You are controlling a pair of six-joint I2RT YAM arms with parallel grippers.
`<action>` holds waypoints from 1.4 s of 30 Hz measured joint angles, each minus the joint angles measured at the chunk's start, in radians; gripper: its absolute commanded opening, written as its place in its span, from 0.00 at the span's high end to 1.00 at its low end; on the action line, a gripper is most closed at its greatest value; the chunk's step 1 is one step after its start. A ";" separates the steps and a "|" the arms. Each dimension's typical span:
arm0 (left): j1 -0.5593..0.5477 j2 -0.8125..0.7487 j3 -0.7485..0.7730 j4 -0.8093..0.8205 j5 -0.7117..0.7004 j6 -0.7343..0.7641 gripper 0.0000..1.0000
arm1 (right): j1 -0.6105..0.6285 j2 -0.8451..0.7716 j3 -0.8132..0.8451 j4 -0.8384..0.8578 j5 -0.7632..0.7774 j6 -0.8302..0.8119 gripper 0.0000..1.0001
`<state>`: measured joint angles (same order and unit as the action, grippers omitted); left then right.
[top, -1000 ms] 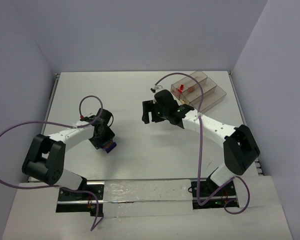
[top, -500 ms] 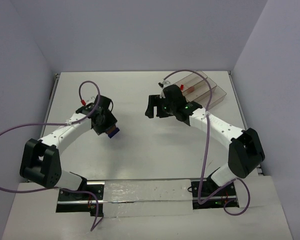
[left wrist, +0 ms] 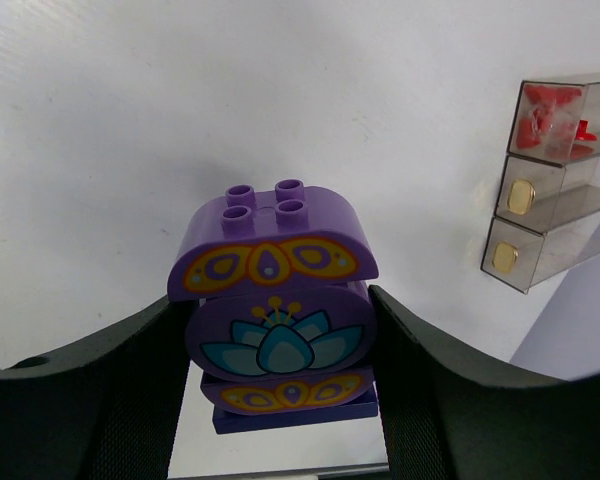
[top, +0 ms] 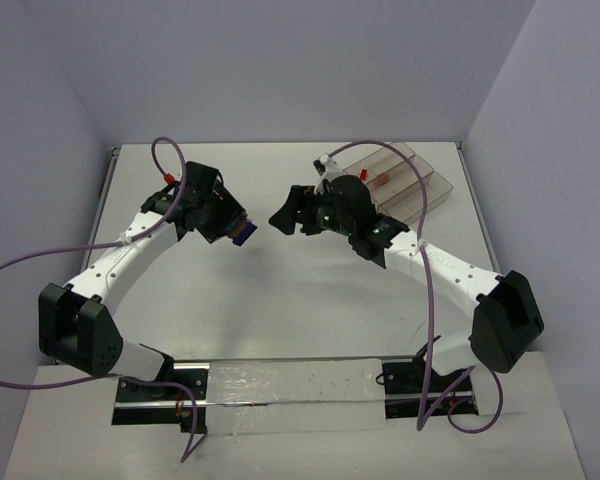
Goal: Sort the legos into containers by color
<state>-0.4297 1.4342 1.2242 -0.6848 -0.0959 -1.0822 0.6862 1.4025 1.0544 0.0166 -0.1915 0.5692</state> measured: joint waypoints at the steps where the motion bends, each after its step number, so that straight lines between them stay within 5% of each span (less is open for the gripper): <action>1: 0.000 0.000 0.000 0.000 0.012 -0.004 1.00 | 0.006 0.009 0.000 0.024 -0.010 0.008 0.16; 12: 0.000 0.000 0.002 0.000 0.053 -0.011 1.00 | 0.072 0.228 0.065 0.140 -0.095 0.101 0.17; 27: 0.006 -0.012 0.002 -0.001 0.048 -0.008 1.00 | 0.077 0.291 0.093 0.203 -0.109 0.212 0.77; 34: 0.007 -0.037 0.002 -0.001 0.029 -0.005 1.00 | 0.077 0.288 0.082 0.248 -0.114 0.231 0.98; 42: -0.003 -0.040 0.001 -0.003 0.053 -0.006 1.00 | 0.074 0.239 0.012 0.288 -0.097 0.238 1.00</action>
<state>-0.4329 1.3945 1.2254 -0.6880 -0.0427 -1.0886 0.7602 1.6417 1.0668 0.3043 -0.2886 0.8074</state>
